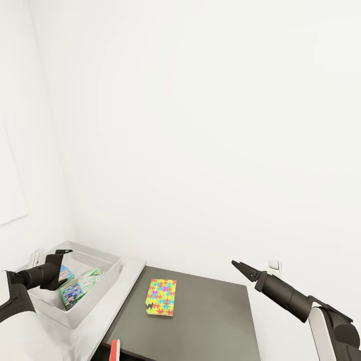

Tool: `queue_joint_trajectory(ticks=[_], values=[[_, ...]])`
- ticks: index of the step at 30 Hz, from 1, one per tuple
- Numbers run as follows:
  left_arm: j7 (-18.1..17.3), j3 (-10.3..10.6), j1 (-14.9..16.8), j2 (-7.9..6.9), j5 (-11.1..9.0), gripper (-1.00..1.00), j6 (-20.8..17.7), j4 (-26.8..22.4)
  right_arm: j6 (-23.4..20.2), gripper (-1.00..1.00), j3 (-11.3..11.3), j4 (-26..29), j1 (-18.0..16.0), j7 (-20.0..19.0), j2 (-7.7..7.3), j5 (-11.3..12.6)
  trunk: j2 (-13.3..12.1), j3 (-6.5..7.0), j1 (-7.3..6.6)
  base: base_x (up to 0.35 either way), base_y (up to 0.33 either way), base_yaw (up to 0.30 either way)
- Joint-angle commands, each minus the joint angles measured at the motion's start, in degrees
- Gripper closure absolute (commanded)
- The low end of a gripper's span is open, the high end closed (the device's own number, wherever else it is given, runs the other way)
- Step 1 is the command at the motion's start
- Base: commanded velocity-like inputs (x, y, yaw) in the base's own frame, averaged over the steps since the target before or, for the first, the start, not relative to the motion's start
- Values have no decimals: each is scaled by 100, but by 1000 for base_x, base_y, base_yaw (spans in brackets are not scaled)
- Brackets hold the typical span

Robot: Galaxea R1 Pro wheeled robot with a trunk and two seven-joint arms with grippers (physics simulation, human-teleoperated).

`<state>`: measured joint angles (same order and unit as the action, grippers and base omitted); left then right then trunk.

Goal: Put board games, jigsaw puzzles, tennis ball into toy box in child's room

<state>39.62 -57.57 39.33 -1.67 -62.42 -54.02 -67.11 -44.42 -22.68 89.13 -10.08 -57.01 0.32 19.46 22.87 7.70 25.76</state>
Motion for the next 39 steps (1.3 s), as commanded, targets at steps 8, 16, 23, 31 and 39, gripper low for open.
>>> queue_joint_trajectory(ticks=[8, 16, 23, 31, 39], values=[[53, -18, -1, -5, -56, -100, -252, -37, -35, -100, -9, -1, -3, -12, 3, 14, 5, -3, 2, 0, 0, 0], [-31, 15, -52, -2, -64, -100, -557, -501, -39, -100, -9, -1, -3, -17, 3, 14, 5, -3, 2, 0, 0, 0], [-440, 307, -439, -8, -83, -100, -598, -1161, -40, -100, -9, -1, -3, -20, 3, 20, 5, -3, 2, 0, 0, 0], [-1483, 1028, -937, -246, -86, -100, -598, -1558, -40, -100, -9, 2, -3, -34, 3, 21, 5, -3, 2, 0, 0, 0], [-2554, 2070, -1291, -961, -92, -100, -598, -1606, -40, -100, -9, 7, -3, -38, 3, 22, 5, -3, 2, 0, 0, 0]])
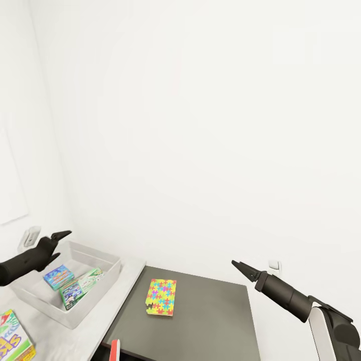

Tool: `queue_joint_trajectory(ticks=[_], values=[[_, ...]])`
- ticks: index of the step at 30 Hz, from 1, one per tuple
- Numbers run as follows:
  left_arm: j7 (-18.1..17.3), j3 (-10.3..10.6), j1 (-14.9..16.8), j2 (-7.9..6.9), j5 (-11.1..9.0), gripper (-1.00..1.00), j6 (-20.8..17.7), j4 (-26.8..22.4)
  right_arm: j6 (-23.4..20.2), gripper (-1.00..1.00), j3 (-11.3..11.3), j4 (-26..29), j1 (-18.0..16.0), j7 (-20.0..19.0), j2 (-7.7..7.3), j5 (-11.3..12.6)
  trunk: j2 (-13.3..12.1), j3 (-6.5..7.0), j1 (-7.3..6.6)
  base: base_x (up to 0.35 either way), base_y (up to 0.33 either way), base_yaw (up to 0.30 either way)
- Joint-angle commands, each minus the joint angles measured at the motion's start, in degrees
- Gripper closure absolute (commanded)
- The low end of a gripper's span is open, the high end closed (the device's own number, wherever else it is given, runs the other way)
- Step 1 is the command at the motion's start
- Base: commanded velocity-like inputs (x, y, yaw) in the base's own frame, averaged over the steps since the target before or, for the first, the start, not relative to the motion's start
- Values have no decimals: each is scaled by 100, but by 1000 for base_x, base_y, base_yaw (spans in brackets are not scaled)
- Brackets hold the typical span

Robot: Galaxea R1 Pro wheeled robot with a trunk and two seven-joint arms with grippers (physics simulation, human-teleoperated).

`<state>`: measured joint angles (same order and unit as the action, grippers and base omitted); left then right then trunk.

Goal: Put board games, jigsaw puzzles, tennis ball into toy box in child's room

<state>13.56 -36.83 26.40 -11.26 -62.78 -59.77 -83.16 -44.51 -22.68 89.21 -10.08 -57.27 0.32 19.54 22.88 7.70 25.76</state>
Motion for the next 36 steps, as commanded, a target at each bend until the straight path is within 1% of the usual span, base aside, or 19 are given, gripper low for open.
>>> queue_joint_trajectory(ticks=[1, 2, 3, 4, 5, 6, 8, 9, 12, 13, 16, 17, 21, 22, 24, 25, 27, 32, 36], values=[[-66, 45, -14, -52, -57, -100, -23, -3, -31, -100, -9, -1, -3, -12, 3, 14, 4, -3, 2, 0, 0, 0], [-298, 119, -40, -133, -60, -100, -23, -5, -28, -100, -8, -1, -4, -12, 3, 14, 4, -3, 2, 0, 0, 0], [-411, 146, -54, -166, -61, -100, -23, -5, -29, -100, -8, -1, -4, -14, 3, 14, 4, -3, 2, 0, 0, 0], [-621, 187, -82, -230, -64, -100, -23, -6, -28, -100, -10, -1, -3, -16, 2, 14, 4, -3, 2, 0, 0, 0], [-717, 204, -98, -262, -65, -100, -23, -7, -29, -100, -11, 0, -3, -17, 0, 15, 4, -3, 2, 0, 0, 0], [-896, 241, -132, -329, -66, -100, -23, -7, -30, -100, -15, 0, -3, -22, -2, 15, 4, -3, 2, 0, 0, 0], [-1066, 293, -173, -396, -67, -100, -23, -7, -30, -100, -21, 0, -3, -28, -5, 15, 4, -3, 2, 0, 0, 0], [-1238, 380, -218, -469, -67, -100, -23, -7, -31, -100, -26, 0, -3, -32, -8, 16, 4, -3, 2, 0, 0, 0], [-1519, 567, -306, -592, -63, -100, -23, -14, -31, -100, -30, 0, -3, -33, -11, 18, 4, -3, 2, 0, 0, 0], [-1727, 716, -375, -704, -62, -100, -23, -31, -31, -100, -30, 0, -3, -32, -9, 17, 4, -3, 2, 0, 0, 0], [-2085, 935, -493, -941, -61, -100, -23, -45, -27, -100, -28, 3, -2, -27, -7, 16, 4, -3, 2, 0, 0, 0], [-2360, 1052, -588, -1117, -60, -100, -23, -48, -25, -100, -27, 7, -2, -25, -7, 17, 4, -3, 2, 0, 0, 0], [-2997, 1189, -808, -1389, -43, -100, -23, -50, -24, -100, -26, 13, -2, -22, -6, 16, 4, -3, 2, 0, 0, 0], [-3321, 1217, -905, -1472, -23, -100, -23, -51, -23, -100, -23, 14, -2, -25, -6, 15, 4, -3, 2, 0, 0, 0], [-3617, 1230, -972, -1534, -3, -100, -23, -51, -23, -100, -21, 15, -2, -27, -6, 15, 4, -3, 2, 0, 0, 0], [-3857, 1233, -1016, -1582, 13, -100, -23, -51, -23, -100, -20, 16, -2, -25, -6, 15, 4, -3, 2, 0, 0, 0], [-4036, 1234, -1043, -1622, 23, -100, -23, -51, -23, -100, -15, 17, -2, -23, -4, 15, 4, -3, 2, 0, 0, 0], [-4322, 1238, -1082, -1742, 29, -100, -23, -46, -22, -100, -18, 17, -2, -26, -5, 15, 4, 2, 2, -17, 0, 0], [-4387, 1239, -1095, -1772, 25, -100, -23, -46, -16, -100, -29, 17, -2, -49, -5, 15, 4, 27, 2, -185, 0, 0]])
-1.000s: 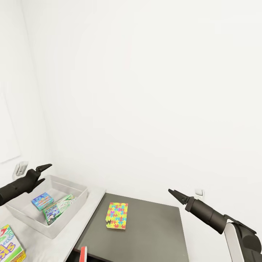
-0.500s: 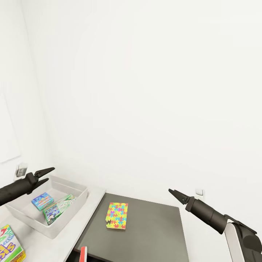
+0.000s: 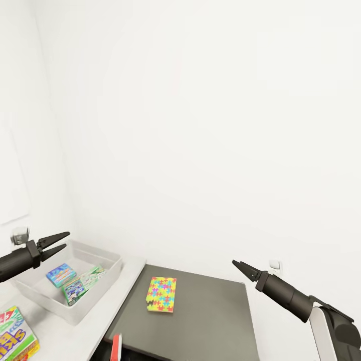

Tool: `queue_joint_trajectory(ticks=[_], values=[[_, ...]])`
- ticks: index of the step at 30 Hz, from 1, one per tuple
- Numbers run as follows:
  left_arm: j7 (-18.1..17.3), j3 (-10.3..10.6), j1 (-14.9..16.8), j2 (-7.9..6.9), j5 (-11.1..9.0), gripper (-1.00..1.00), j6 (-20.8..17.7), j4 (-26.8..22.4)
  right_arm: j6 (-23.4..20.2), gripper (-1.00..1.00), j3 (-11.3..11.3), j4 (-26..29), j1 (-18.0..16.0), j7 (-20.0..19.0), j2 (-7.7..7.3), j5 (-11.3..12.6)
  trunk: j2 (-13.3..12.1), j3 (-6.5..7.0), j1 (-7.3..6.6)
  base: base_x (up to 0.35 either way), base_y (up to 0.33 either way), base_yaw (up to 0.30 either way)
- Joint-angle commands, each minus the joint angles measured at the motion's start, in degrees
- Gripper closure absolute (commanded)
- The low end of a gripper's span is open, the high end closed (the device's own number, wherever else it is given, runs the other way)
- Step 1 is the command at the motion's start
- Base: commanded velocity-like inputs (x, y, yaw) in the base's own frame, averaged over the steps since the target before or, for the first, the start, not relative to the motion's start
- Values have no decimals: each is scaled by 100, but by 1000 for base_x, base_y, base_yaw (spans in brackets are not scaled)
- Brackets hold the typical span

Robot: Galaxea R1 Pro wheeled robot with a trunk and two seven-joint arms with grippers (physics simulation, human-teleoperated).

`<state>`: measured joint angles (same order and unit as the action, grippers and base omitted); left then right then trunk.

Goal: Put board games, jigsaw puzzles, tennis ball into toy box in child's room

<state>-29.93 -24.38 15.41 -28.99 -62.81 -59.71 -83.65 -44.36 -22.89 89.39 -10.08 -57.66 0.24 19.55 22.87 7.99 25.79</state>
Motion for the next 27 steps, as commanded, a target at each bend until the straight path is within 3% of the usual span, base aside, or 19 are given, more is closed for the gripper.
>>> queue_joint_trajectory(ticks=[1, 10, 18, 27], values=[[-43, -6, 2, -2, 30, -100, -29, 4, -27, -100, -9, -1, -3, -15, 3, 14, 4, 5, -1, -265, 0, 0], [-349, 23, -2, -9, 36, -100, -29, -2, -5, -100, -20, 0, -3, -30, 2, 22, 4, 85, -1, -217, -129, 0], [-696, 38, -30, -3, 41, -100, -17, -10, -1, -100, -8, 0, -3, 11, 4, 12, 4, 112, -1, -34, -127, 0], [-714, 46, -37, -1, 41, -100, -7, -11, -3, -100, -12, 2, -3, 11, 3, 17, 4, 113, -1, -2, -7, 0]])
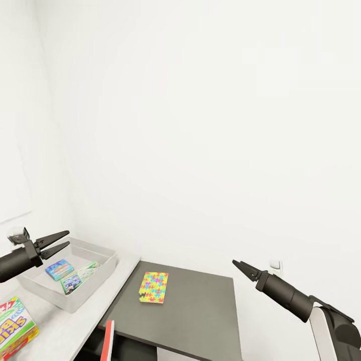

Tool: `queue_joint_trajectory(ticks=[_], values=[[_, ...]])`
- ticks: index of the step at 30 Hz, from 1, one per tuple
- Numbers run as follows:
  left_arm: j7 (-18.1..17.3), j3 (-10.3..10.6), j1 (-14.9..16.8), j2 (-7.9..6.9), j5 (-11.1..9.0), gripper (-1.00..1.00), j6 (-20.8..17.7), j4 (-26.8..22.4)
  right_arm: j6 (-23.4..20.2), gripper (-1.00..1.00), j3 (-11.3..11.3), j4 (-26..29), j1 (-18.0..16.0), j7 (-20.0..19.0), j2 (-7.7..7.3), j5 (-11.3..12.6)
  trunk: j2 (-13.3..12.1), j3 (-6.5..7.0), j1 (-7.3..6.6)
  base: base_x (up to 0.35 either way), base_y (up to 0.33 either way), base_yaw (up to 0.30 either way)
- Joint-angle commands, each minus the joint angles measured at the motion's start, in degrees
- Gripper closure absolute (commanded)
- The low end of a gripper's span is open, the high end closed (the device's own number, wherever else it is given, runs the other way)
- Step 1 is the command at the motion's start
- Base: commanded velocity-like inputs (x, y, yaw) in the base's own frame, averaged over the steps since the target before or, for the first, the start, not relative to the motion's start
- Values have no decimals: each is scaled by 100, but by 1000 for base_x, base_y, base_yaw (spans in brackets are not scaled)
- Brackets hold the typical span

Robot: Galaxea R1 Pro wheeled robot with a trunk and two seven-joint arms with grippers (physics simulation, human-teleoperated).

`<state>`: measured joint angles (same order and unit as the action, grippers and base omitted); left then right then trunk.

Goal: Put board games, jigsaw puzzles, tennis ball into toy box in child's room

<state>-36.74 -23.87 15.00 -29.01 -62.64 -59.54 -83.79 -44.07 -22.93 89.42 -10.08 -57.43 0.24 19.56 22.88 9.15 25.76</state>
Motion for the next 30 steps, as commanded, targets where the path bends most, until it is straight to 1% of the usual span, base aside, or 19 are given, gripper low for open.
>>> queue_joint_trajectory(ticks=[1, 14, 21, 30], values=[[-34, -5, 4, 0, 24, -100, -23, 3, -31, -100, -10, 2, -3, -13, 3, 17, 4, -3, 2, 0, -1, 0], [-35, -4, 3, 0, 24, -100, -22, 3, -40, -100, -14, 33, -3, 8, -3, 20, 4, 0, 2, -7, 0, 8], [-35, -4, 3, 0, 24, -100, -22, 3, -32, -100, -8, 39, -3, 6, 2, 19, 4, 39, 2, -152, -5, 163], [-35, -4, 3, 0, 24, -100, -22, 3, -32, -100, -8, 40, -3, 1, 2, 17, 4, 101, 2, -221, -118, 210]])
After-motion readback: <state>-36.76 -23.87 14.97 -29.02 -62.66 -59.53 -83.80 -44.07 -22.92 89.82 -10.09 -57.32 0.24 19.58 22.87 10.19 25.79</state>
